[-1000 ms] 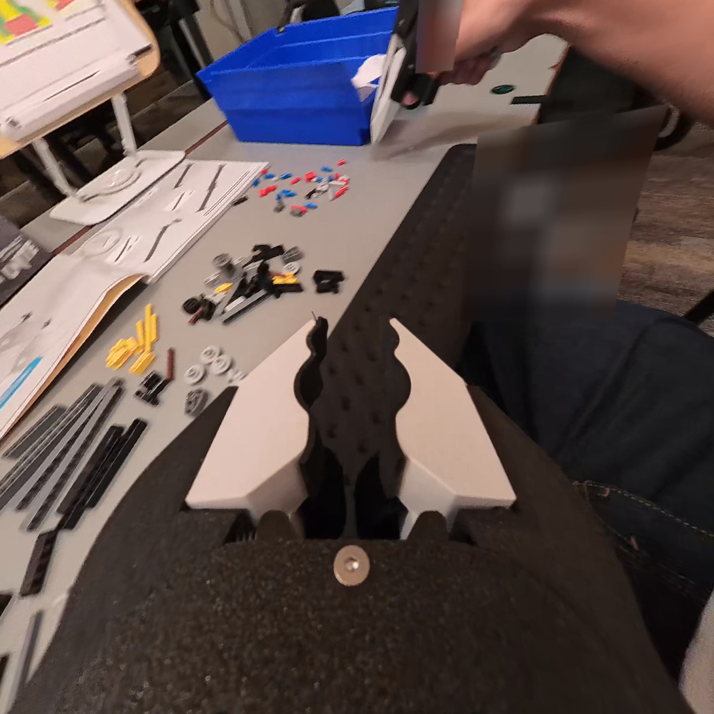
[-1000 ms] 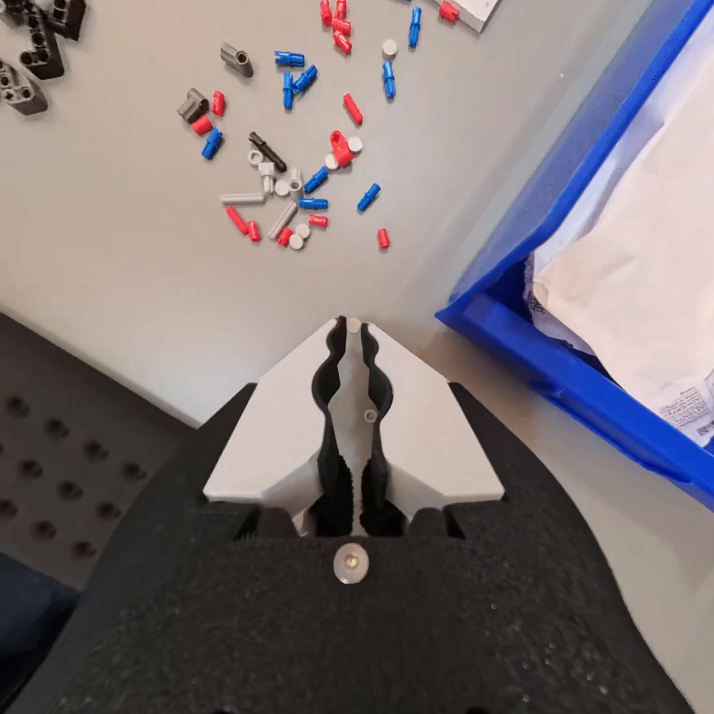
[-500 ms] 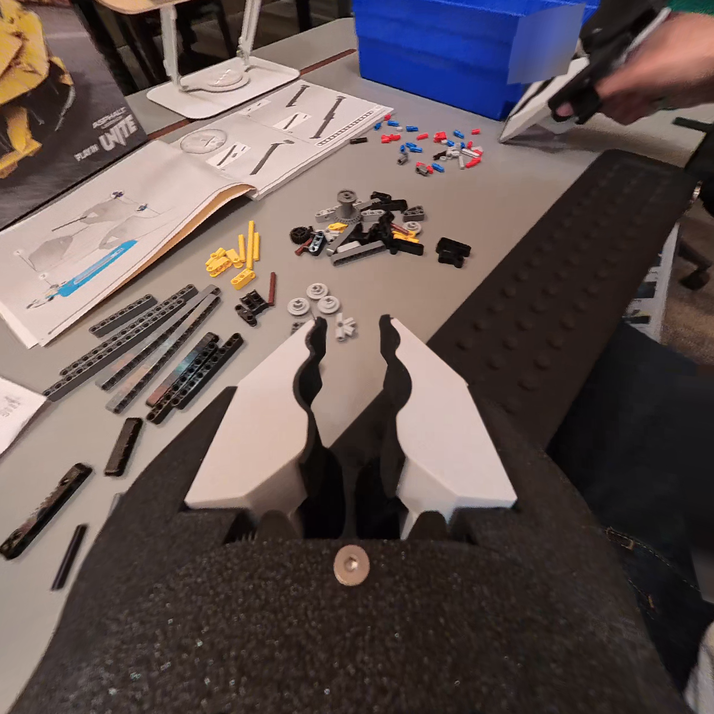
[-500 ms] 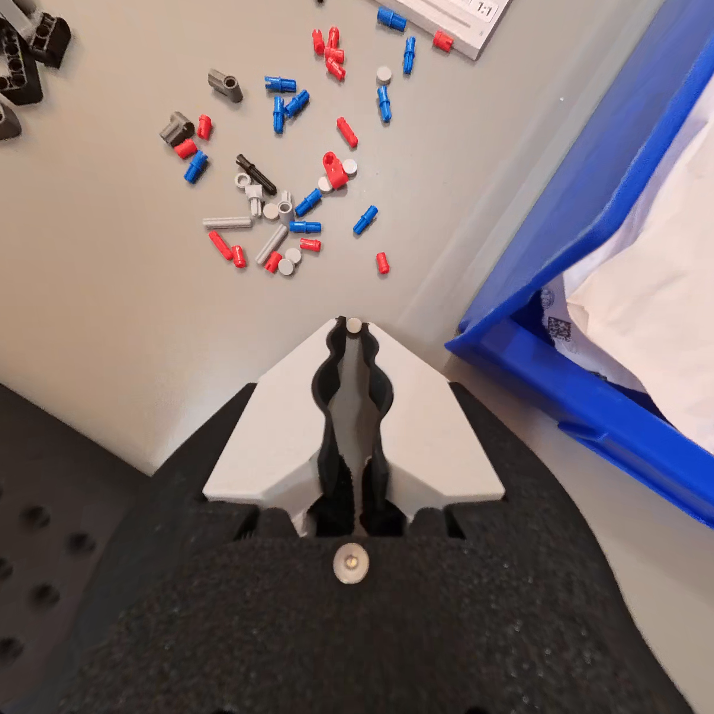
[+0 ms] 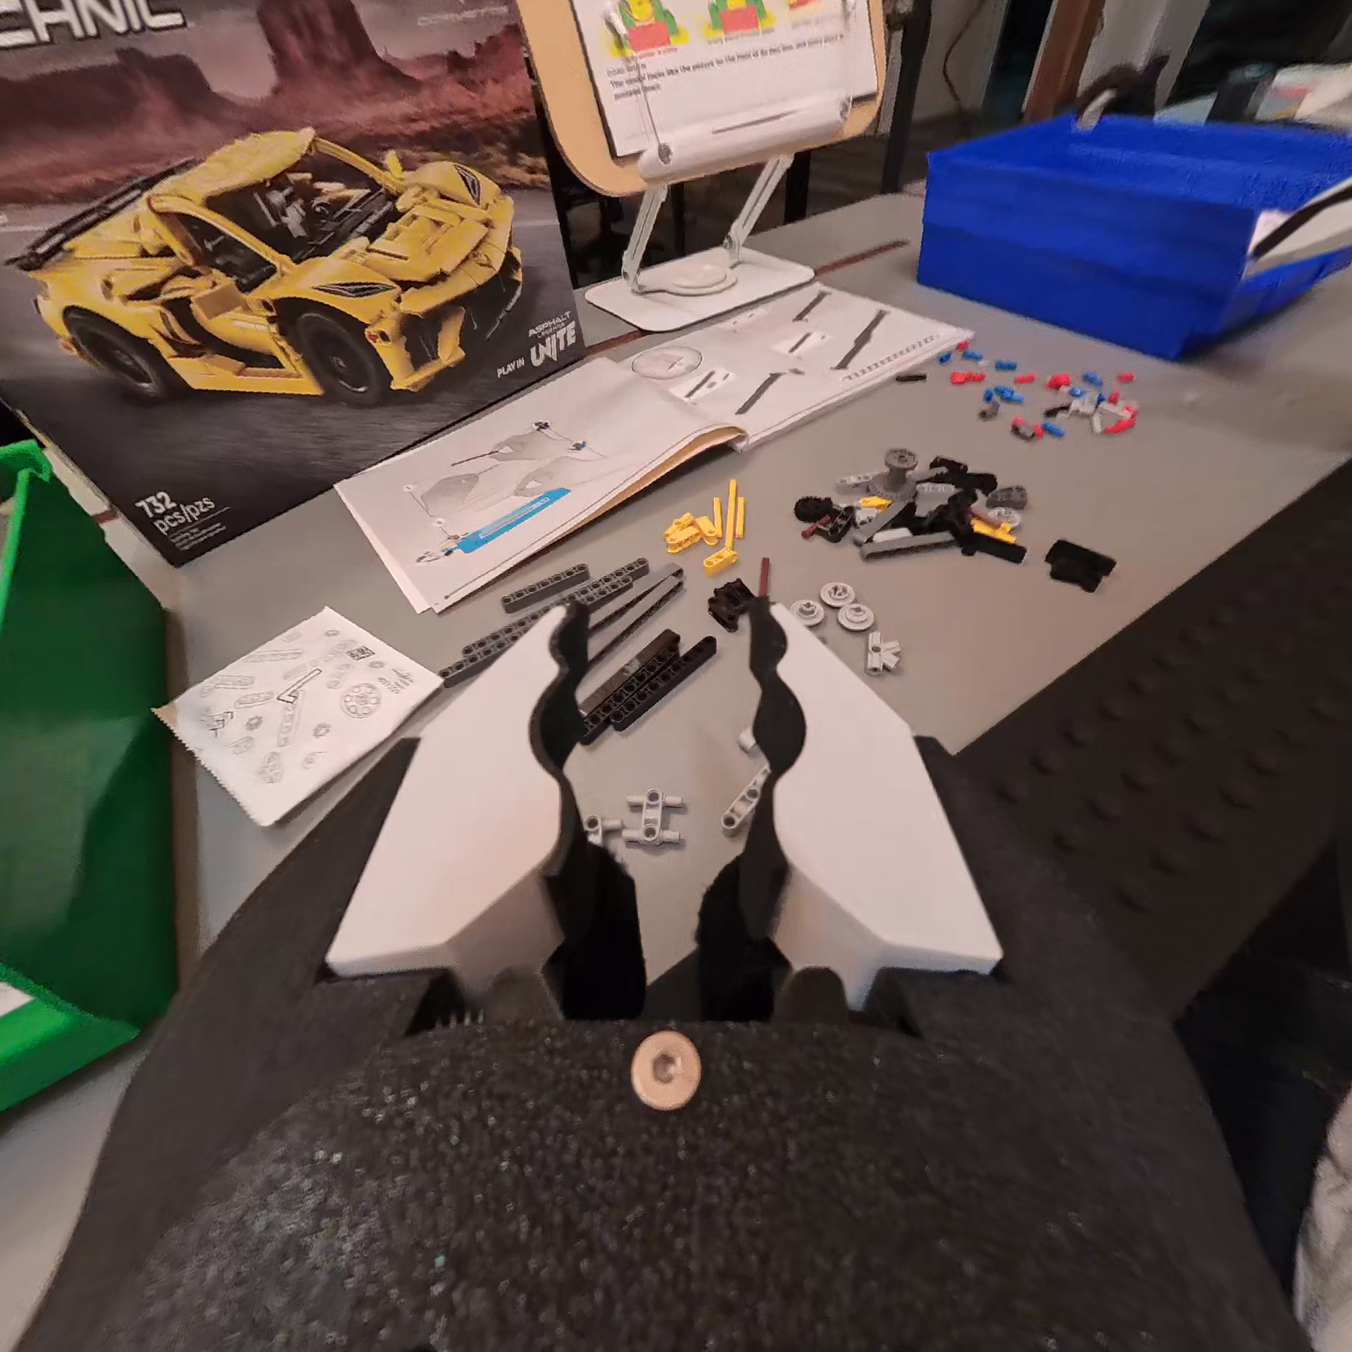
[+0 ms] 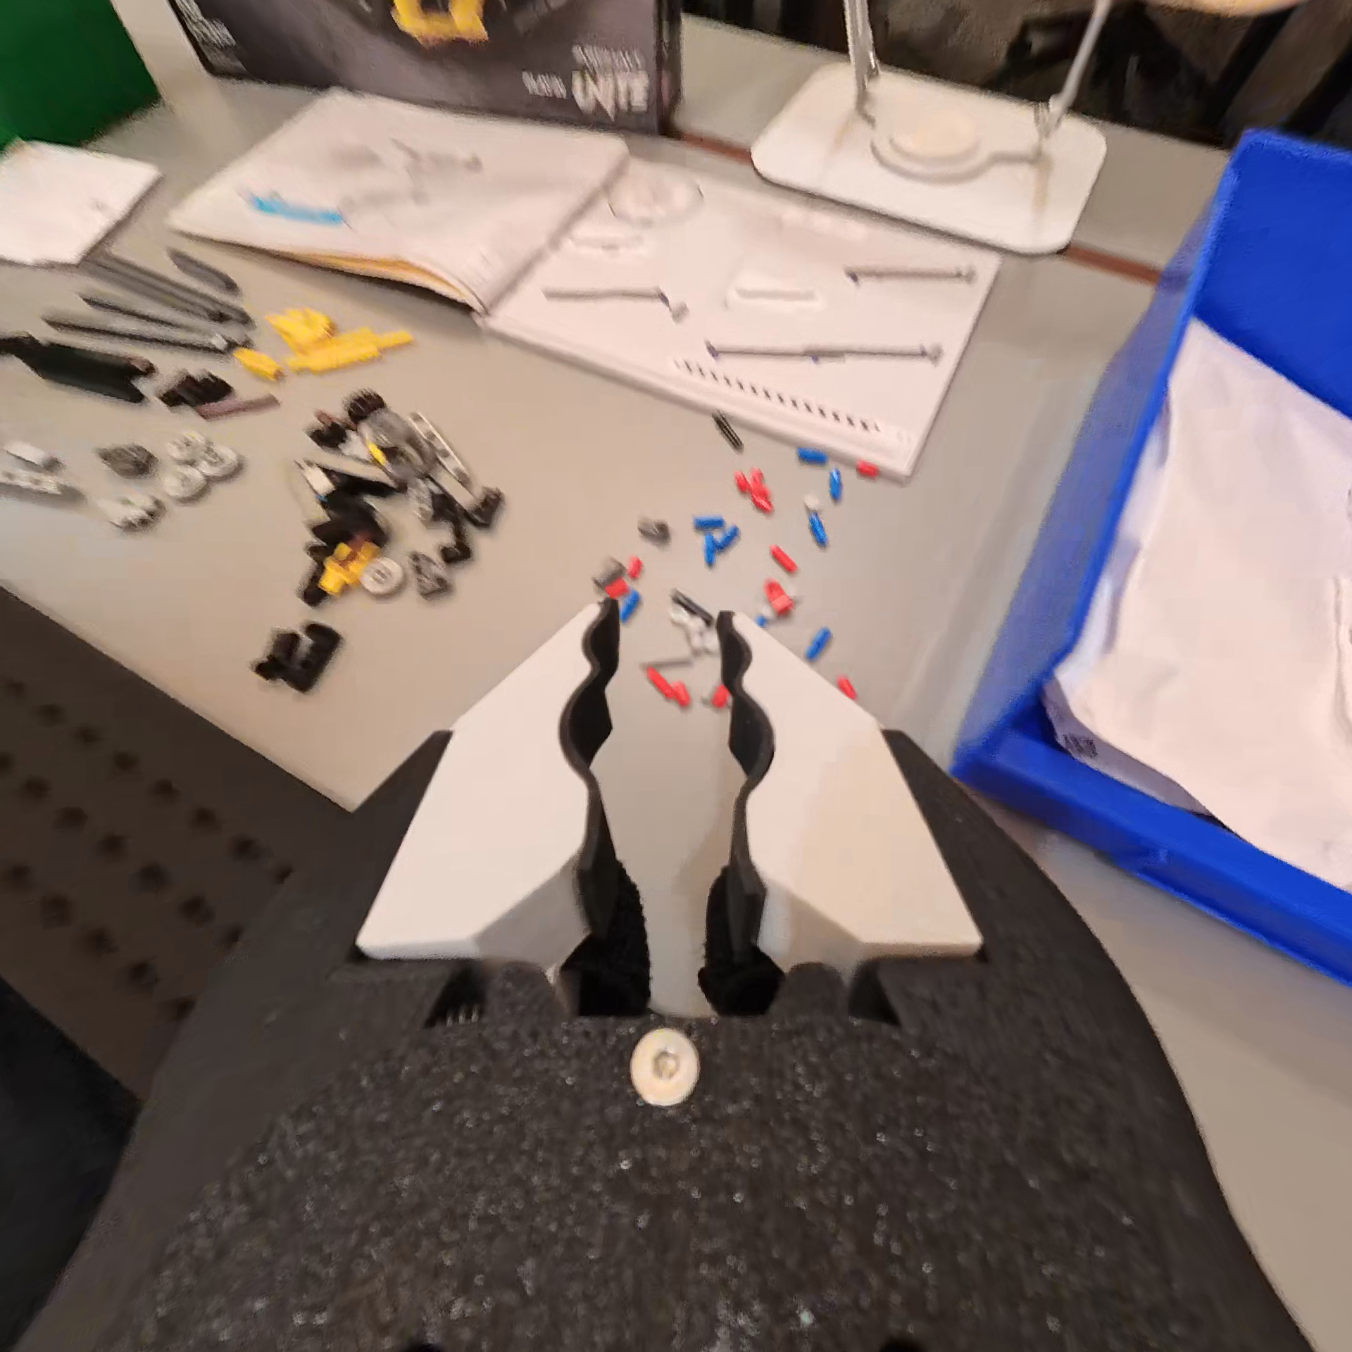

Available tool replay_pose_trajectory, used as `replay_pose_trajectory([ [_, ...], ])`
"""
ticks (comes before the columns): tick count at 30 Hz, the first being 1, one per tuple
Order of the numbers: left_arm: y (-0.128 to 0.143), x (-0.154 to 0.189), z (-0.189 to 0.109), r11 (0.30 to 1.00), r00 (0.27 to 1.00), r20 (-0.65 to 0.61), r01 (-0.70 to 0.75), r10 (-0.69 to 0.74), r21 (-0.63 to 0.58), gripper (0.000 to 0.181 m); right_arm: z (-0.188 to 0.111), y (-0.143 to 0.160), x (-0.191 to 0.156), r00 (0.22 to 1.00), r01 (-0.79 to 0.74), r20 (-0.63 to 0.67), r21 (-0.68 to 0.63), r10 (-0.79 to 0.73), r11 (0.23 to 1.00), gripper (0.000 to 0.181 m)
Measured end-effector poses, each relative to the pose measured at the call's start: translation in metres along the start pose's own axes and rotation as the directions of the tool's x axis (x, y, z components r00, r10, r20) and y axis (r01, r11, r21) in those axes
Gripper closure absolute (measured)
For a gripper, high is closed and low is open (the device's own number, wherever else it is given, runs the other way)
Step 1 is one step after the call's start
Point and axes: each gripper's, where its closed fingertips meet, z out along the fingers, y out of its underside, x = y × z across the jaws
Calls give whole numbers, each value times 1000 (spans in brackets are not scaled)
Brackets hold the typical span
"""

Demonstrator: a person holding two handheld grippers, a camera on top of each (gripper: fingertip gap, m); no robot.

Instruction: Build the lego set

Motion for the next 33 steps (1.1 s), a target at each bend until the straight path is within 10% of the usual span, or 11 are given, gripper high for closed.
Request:
replay_pose_trajectory([
  [8,20,30,19,983,969,-168,177,-182,-41,140,60,-15,-96,987,48,147,86,-60,995,139],
  [15,-28,7,102,993,988,-105,113,-110,23,139,113,-54,-45,995,64,-88,161,-50,985,142],
  [21,-51,-31,193,978,976,-70,207,-209,-32,138,152,-64,-2,997,-78,-4,134,79,988,133],
  [33,-22,-35,190,982,983,-56,171,-175,-77,143,126,-57,0,988,-152,30,261,149,953,142],
])
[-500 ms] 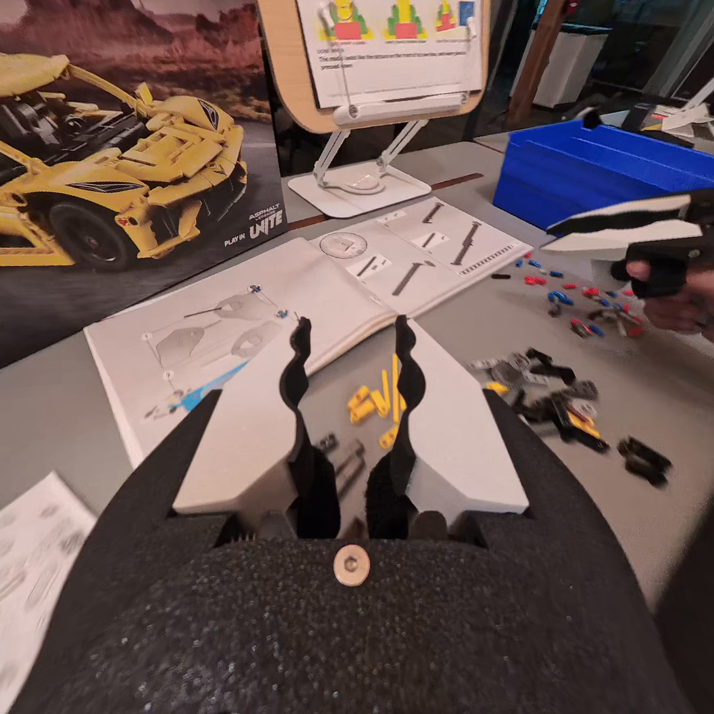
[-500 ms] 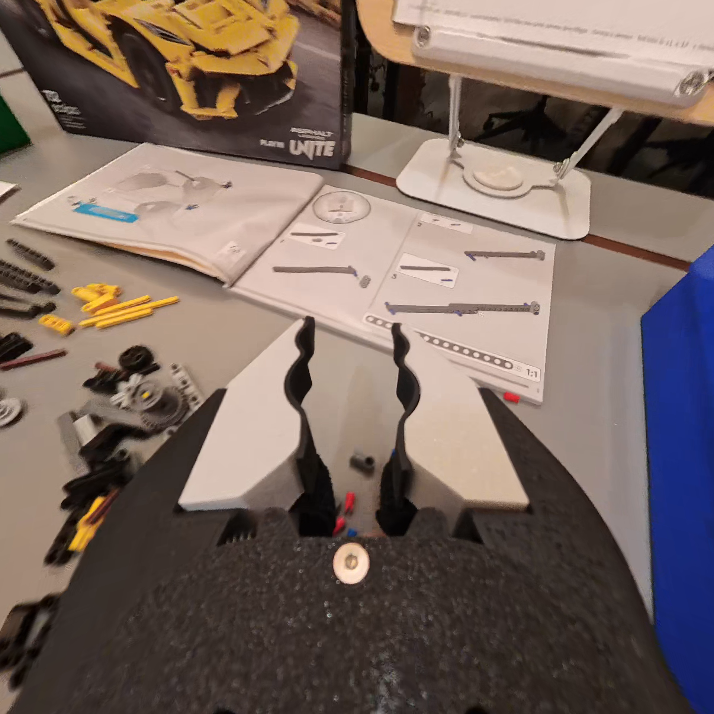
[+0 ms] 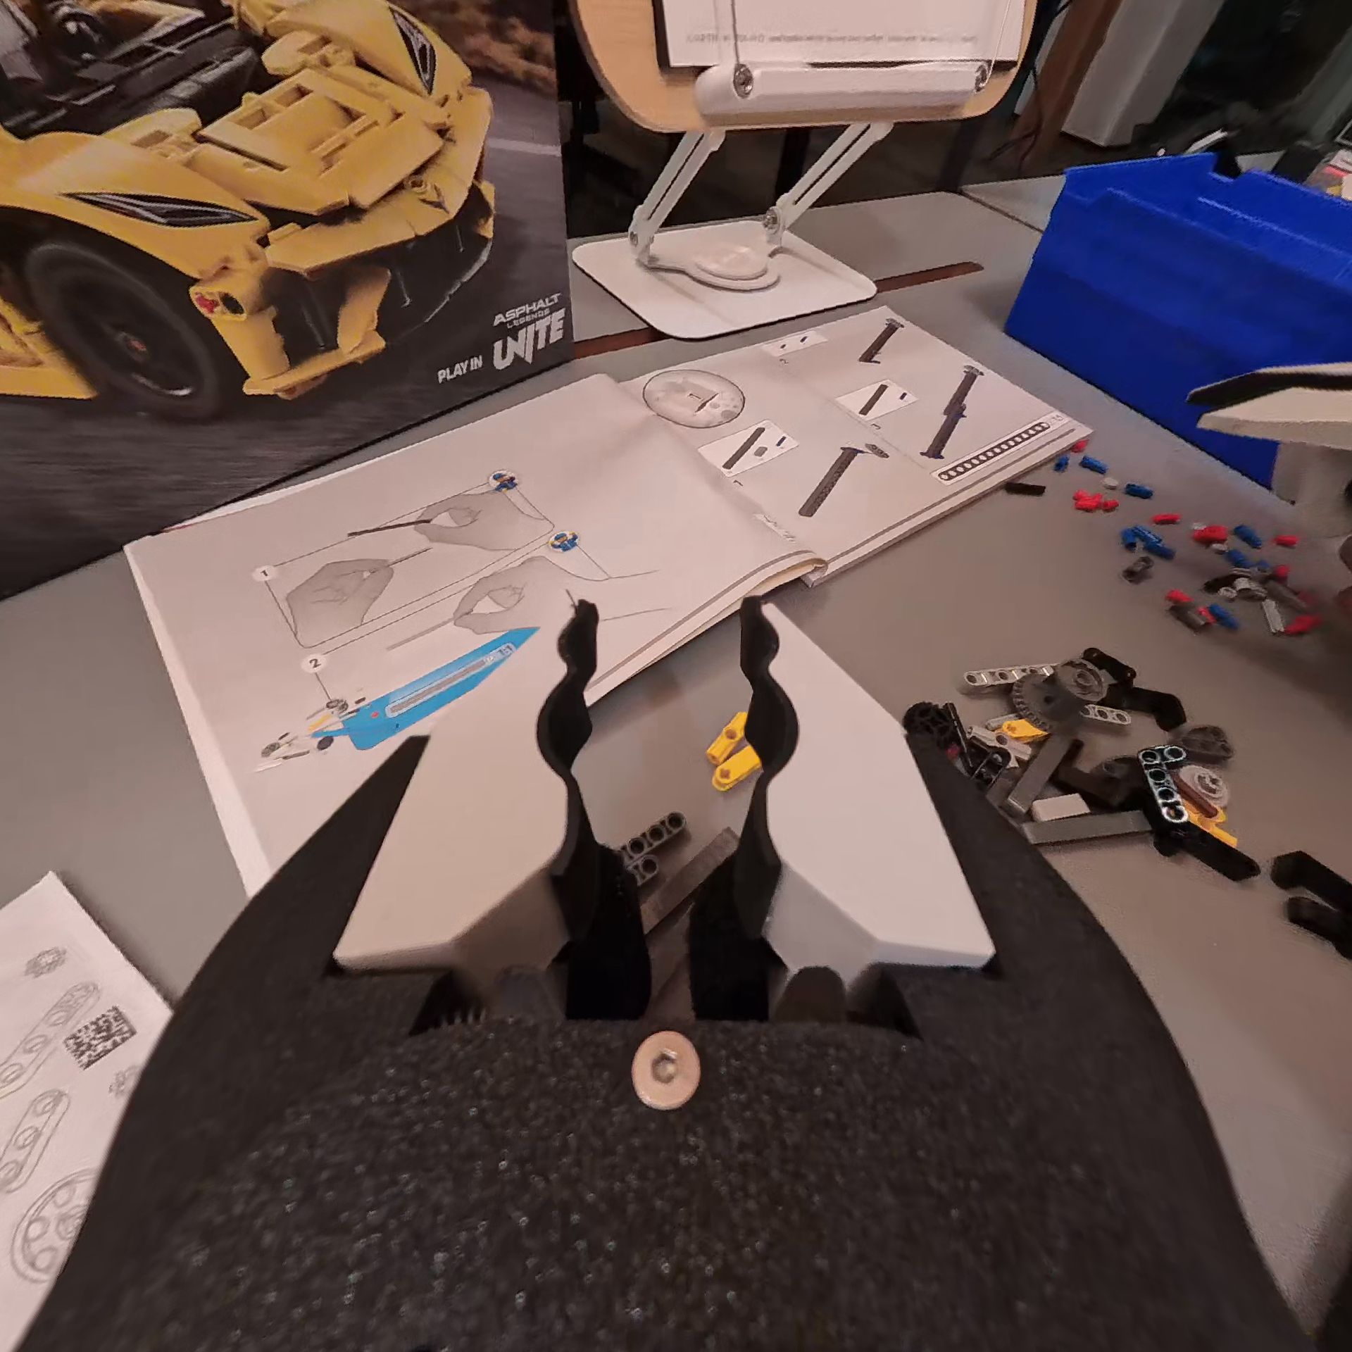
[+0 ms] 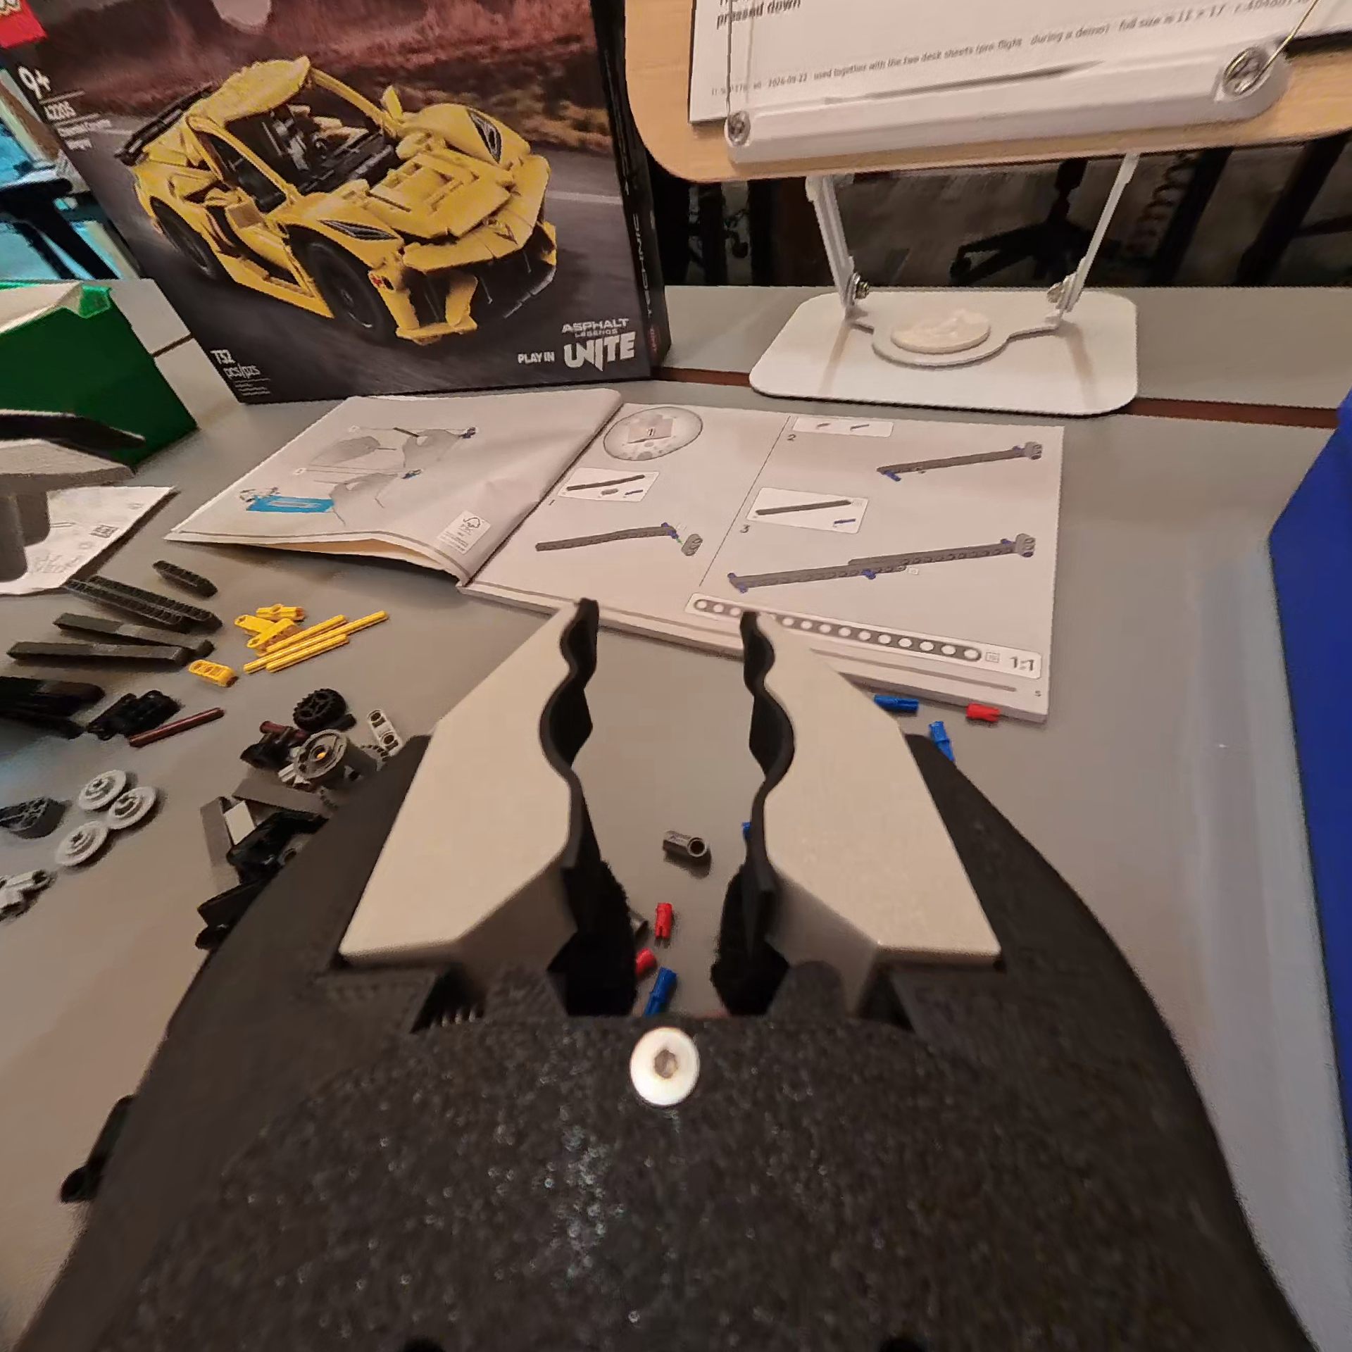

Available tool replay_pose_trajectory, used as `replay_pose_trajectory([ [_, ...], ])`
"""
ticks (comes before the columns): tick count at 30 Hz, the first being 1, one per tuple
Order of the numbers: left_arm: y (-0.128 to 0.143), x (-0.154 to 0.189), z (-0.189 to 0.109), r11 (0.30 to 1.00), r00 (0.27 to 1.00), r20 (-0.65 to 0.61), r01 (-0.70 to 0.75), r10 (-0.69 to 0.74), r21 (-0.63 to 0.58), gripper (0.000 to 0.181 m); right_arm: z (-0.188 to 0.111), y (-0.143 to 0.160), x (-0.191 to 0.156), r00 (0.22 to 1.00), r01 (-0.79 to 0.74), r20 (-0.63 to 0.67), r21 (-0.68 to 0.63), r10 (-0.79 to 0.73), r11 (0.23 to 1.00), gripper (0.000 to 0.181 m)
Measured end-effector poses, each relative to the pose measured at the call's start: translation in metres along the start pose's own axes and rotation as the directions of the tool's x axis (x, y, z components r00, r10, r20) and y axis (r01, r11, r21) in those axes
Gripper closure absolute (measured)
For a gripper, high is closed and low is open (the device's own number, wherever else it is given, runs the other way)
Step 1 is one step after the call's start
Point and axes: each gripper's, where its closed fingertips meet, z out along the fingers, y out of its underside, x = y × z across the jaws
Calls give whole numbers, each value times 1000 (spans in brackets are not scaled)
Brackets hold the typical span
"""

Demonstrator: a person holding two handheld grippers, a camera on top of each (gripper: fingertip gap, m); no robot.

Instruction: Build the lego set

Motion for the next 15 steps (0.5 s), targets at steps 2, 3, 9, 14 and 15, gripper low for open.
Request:
replay_pose_trajectory([
  [2,0,-2,0,1000,1000,-15,27,-27,-4,143,0,0,-2,1000,-11,16,-10,11,1000,142],
  [3,-1,-4,-1,1000,999,-13,30,-30,-1,143,-1,-1,0,1000,-5,-2,-2,5,1000,142],
  [9,4,-1,1,1000,1000,-25,18,-19,-25,148,0,6,-1,1000,16,-7,-43,-16,999,143],
  [14,2,22,2,998,991,-118,-64,61,-17,148,2,14,-42,976,62,213,-68,-46,996,144],
  [15,5,35,2,995,979,-182,-98,92,-26,148,2,22,-59,952,76,304,-110,-39,991,141],
])
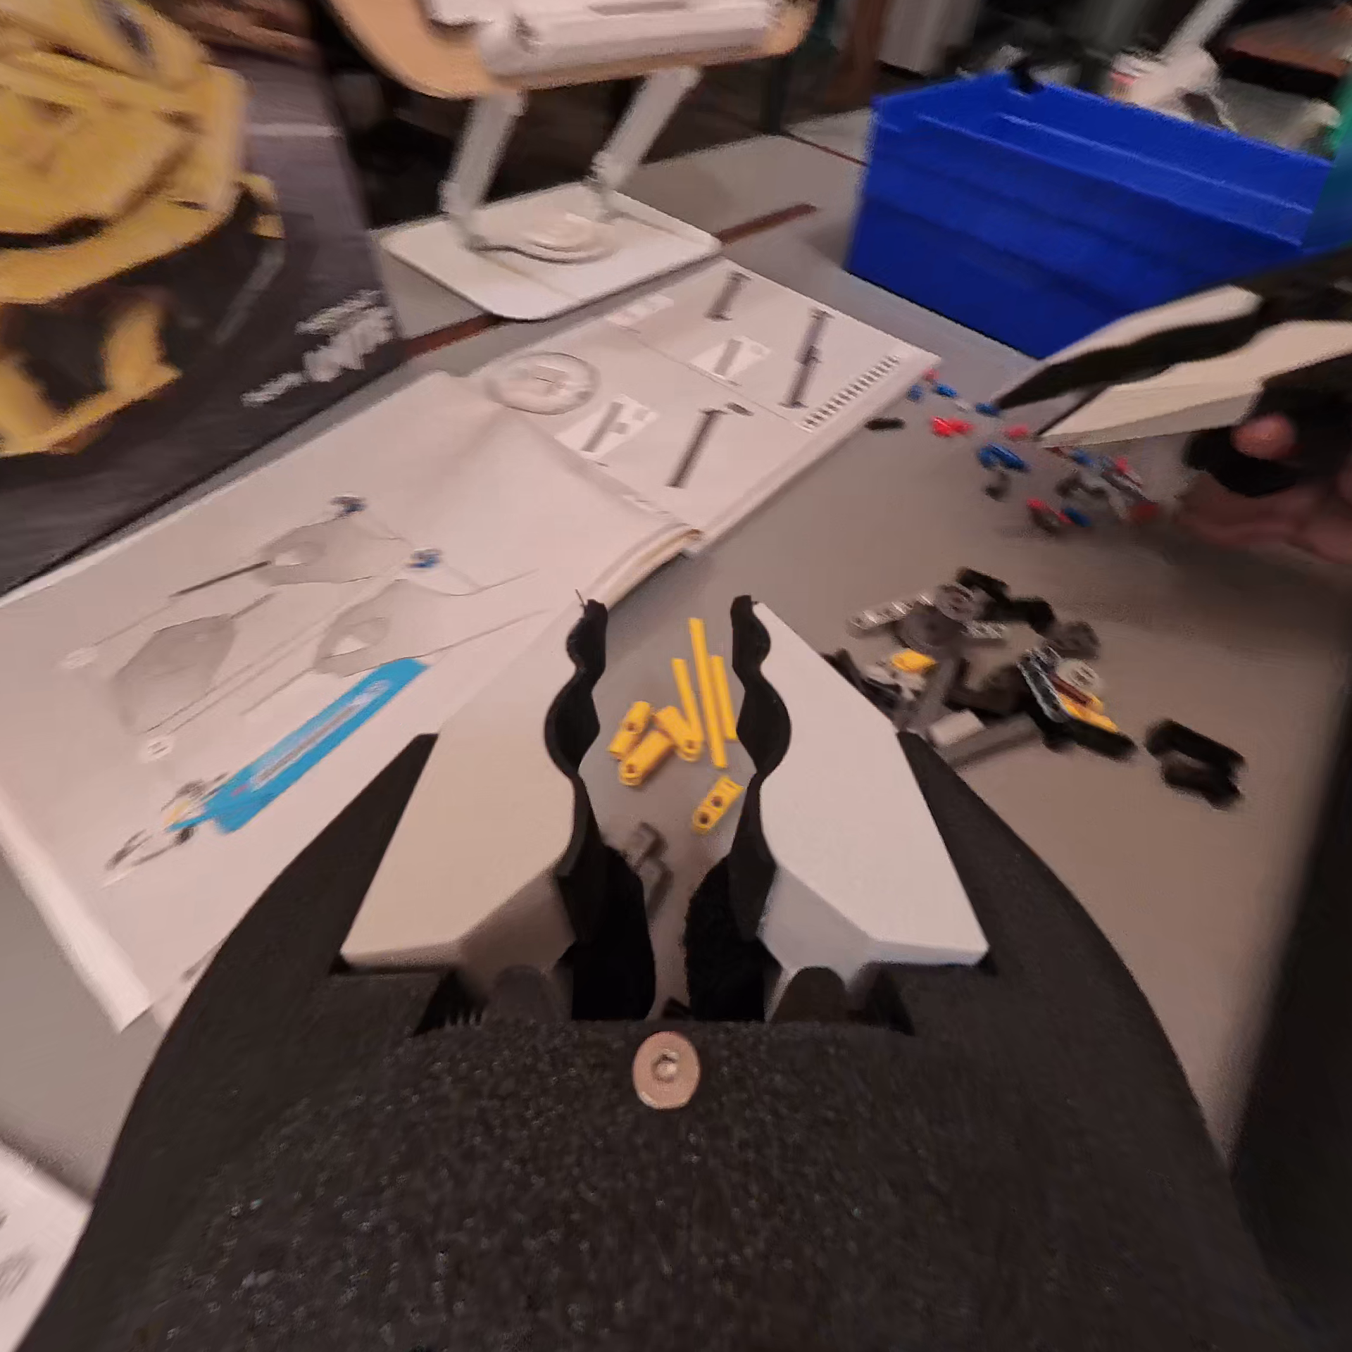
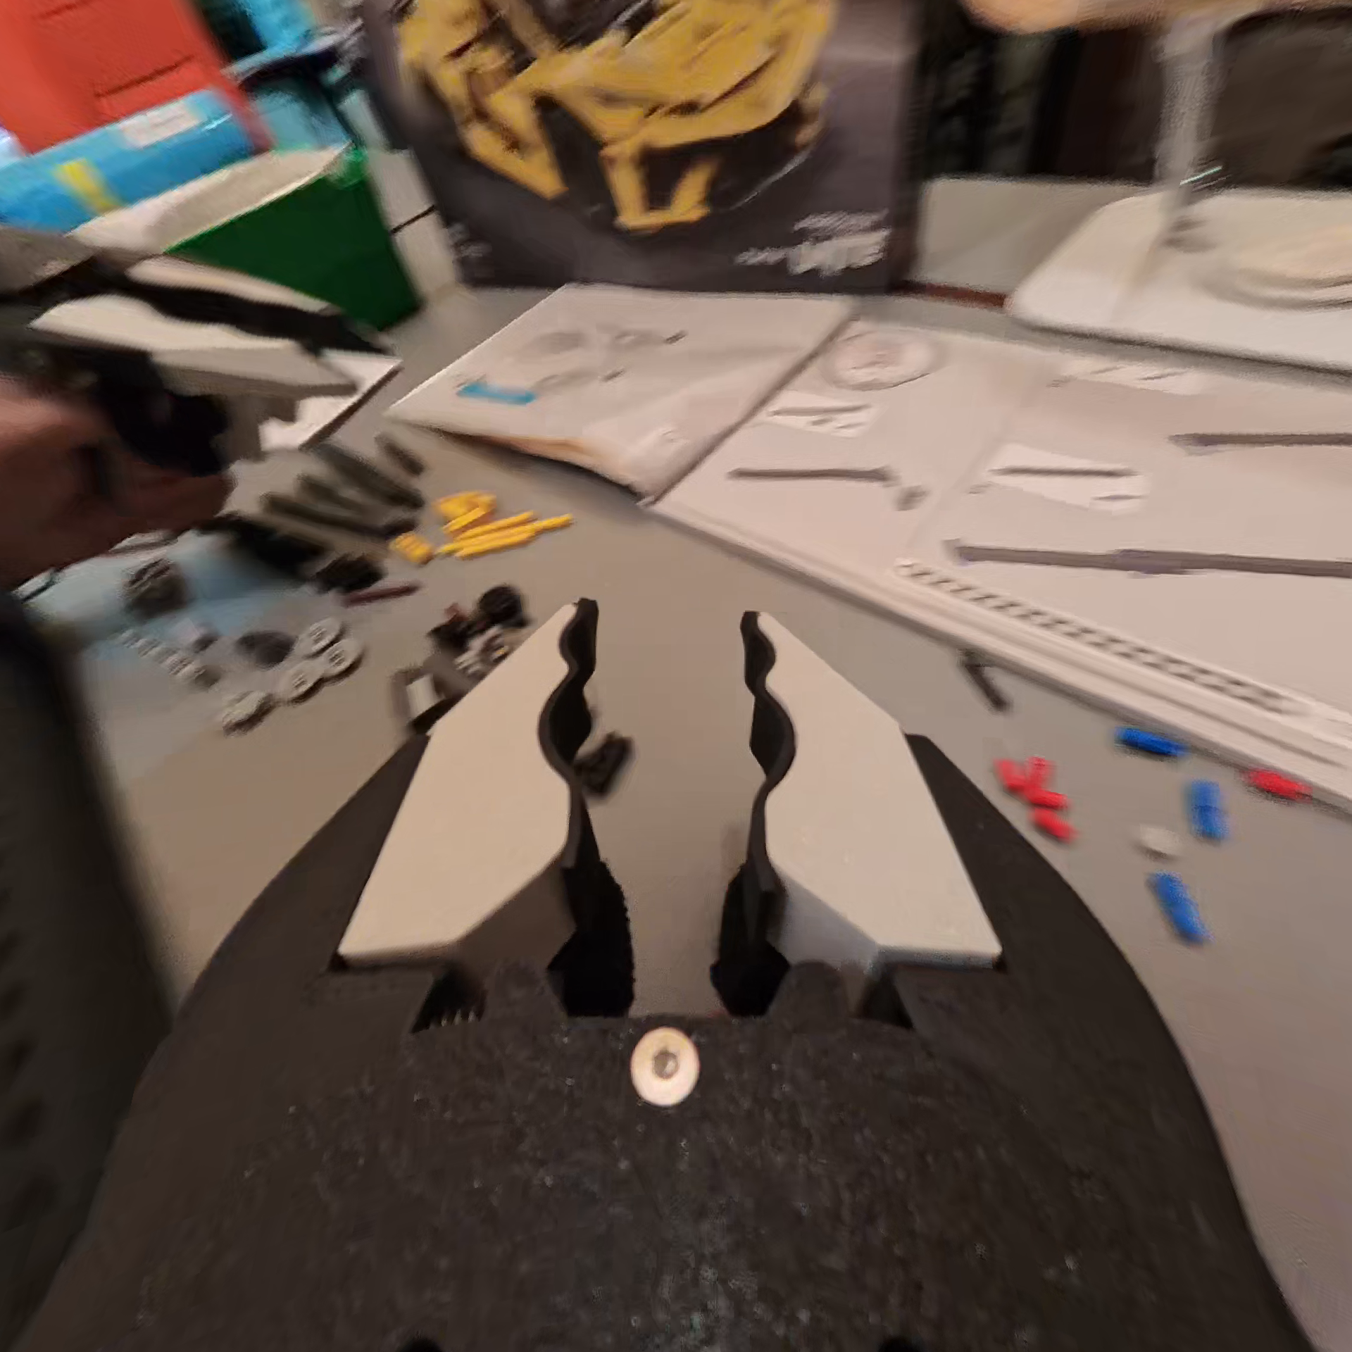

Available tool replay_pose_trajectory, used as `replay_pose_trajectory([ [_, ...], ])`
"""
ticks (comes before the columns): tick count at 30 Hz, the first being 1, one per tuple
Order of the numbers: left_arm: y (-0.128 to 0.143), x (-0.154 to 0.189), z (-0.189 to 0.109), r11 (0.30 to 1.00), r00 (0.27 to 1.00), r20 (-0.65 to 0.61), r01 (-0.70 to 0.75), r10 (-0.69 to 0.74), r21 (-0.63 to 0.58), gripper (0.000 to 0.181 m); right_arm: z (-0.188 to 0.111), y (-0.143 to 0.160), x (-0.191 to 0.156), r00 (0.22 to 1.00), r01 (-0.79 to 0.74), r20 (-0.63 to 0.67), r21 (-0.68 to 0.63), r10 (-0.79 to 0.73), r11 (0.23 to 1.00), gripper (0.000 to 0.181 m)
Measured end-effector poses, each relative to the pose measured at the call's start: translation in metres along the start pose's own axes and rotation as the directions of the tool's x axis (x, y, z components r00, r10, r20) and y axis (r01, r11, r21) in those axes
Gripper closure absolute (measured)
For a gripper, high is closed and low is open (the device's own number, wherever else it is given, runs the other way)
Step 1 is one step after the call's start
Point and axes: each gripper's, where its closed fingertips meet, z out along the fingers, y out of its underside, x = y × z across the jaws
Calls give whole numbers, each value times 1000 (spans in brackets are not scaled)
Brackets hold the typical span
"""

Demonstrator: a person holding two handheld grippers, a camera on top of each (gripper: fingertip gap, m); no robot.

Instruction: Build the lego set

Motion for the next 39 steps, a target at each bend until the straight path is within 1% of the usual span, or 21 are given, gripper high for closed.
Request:
replay_pose_trajectory([
  [2,7,21,5,996,993,-95,-74,69,-43,148,7,15,-27,992,57,119,-90,-46,994,137],
  [4,8,39,7,991,981,-155,-126,118,-44,148,10,26,-40,981,152,142,-141,-132,978,139],
  [5,6,50,6,992,973,-197,-127,120,-24,148,10,33,-46,976,173,162,-179,-144,969,139],
  [7,2,76,5,995,943,-318,-103,95,-9,145,4,42,-55,971,166,208,-246,-115,955,137],
  [8,5,85,9,993,929,-361,-108,84,-47,139,1,44,-52,976,160,184,-262,-114,952,138],
  [10,15,92,26,973,926,-359,-176,113,-148,132,-2,48,-37,982,184,95,-277,-164,943,140],
  [13,23,111,47,936,891,-413,-290,188,-200,135,-3,60,-35,984,169,102,-316,-144,934,140],
  [14,27,114,55,925,883,-424,-314,201,-216,137,-2,65,-37,984,168,114,-331,-137,929,140],
  [17,43,121,70,891,860,-469,-361,204,-275,139,4,72,-33,983,181,84,-363,-161,914,140],
  [18,46,121,74,883,858,-469,-372,209,-286,142,6,73,-33,983,185,78,-375,-168,908,140],
  [19,49,120,77,876,858,-465,-382,218,-295,150,8,74,-32,982,189,69,-379,-176,906,140],
  [20,50,120,78,874,858,-460,-388,227,-293,164,10,74,-32,981,193,62,-380,-183,904,142],
  [23,37,122,72,898,862,-448,-371,237,-238,164,13,74,-36,979,205,73,-375,-191,904,150],
  [25,25,115,56,905,867,-423,-373,263,-203,164,13,74,-36,977,211,74,-374,-198,903,150],
  [26,19,103,42,905,877,-390,-377,280,-196,164,13,74,-36,978,209,73,-372,-197,904,150],
  [28,11,70,1,919,913,-309,-336,265,-205,164,12,73,-36,979,205,73,-366,-191,908,150],
  [30,13,26,-53,945,961,-185,-244,205,-220,165,11,73,-36,979,202,72,-362,-189,910,150],
  [32,33,-22,-109,954,989,-33,-145,141,-262,164,10,72,-36,980,198,70,-354,-185,914,150],
  [34,61,-55,-156,950,991,90,-64,96,-305,164,10,71,-36,982,189,71,-349,-175,918,150],
  [37,104,-69,-201,937,985,171,38,23,-346,164,11,72,-35,981,192,66,-354,-180,916,150],
  [39,128,-72,-217,927,975,221,77,6,-367,164,11,72,-35,981,195,63,-354,-184,915,150],
])
